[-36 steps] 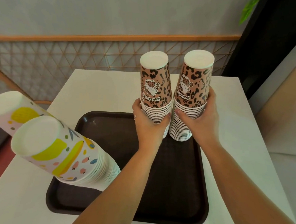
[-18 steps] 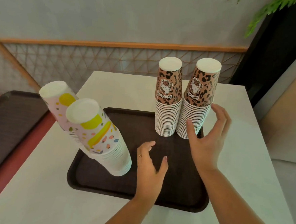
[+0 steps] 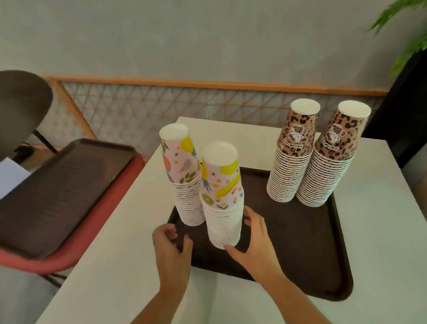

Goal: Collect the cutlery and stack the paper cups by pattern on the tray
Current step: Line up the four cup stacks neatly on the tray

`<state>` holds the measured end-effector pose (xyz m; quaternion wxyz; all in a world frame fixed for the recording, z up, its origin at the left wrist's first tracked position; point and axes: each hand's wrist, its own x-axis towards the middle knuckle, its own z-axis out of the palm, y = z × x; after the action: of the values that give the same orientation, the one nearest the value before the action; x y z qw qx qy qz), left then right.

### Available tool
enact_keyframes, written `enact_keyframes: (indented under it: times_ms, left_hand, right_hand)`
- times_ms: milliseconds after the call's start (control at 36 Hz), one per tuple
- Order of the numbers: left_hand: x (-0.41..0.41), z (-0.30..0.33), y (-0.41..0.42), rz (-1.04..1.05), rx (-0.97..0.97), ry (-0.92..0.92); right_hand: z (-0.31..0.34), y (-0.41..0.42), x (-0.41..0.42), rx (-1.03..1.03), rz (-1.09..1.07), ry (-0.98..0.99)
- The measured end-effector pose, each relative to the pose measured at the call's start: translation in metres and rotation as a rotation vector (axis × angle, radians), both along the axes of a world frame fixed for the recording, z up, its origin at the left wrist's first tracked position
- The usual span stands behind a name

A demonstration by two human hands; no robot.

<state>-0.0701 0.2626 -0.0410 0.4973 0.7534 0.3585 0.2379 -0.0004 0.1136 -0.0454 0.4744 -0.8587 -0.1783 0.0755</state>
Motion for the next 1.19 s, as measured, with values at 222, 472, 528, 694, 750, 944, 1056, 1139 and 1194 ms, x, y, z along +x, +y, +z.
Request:
enact_keyframes:
  times_ms: [222, 472, 528, 694, 750, 944, 1056, 1139, 1194]
  left_hand:
    - [0.031, 0.011, 0.057, -0.258, -0.028, 0.065]
    - [0.071, 0.004, 0.085, -0.572, -0.060, -0.071]
    - [0.079, 0.002, 0.086, -0.577, -0.078, -0.072]
    - [0.114, -0.001, 0.090, -0.565, -0.062, -0.093]
    - [0.126, -0.002, 0.091, -0.558, -0.051, -0.088]
    - [0.159, -0.003, 0.097, -0.570, -0.029, -0.096]
    - [0.173, -0.005, 0.100, -0.570, -0.023, -0.100]
    - [0.179, -0.004, 0.100, -0.570, -0.019, -0.103]
    - [0.183, -0.004, 0.101, -0.573, -0.020, -0.107]
  right_hand:
    - [-0.022, 0.046, -0.014, 0.099, -0.308, 0.015]
    - [-0.022, 0.069, -0.001, 0.134, -0.526, 0.002]
    - [-0.021, 0.070, 0.006, 0.131, -0.541, -0.001]
    - [-0.022, 0.070, 0.037, 0.134, -0.543, -0.005]
    - [-0.023, 0.070, 0.049, 0.135, -0.545, -0.012]
    - [-0.028, 0.075, 0.086, 0.101, -0.554, -0.074]
    - [-0.029, 0.077, 0.101, 0.129, -0.544, -0.087]
    - [-0.030, 0.077, 0.109, 0.143, -0.539, -0.074]
    - [-0.029, 0.077, 0.113, 0.136, -0.540, -0.075]
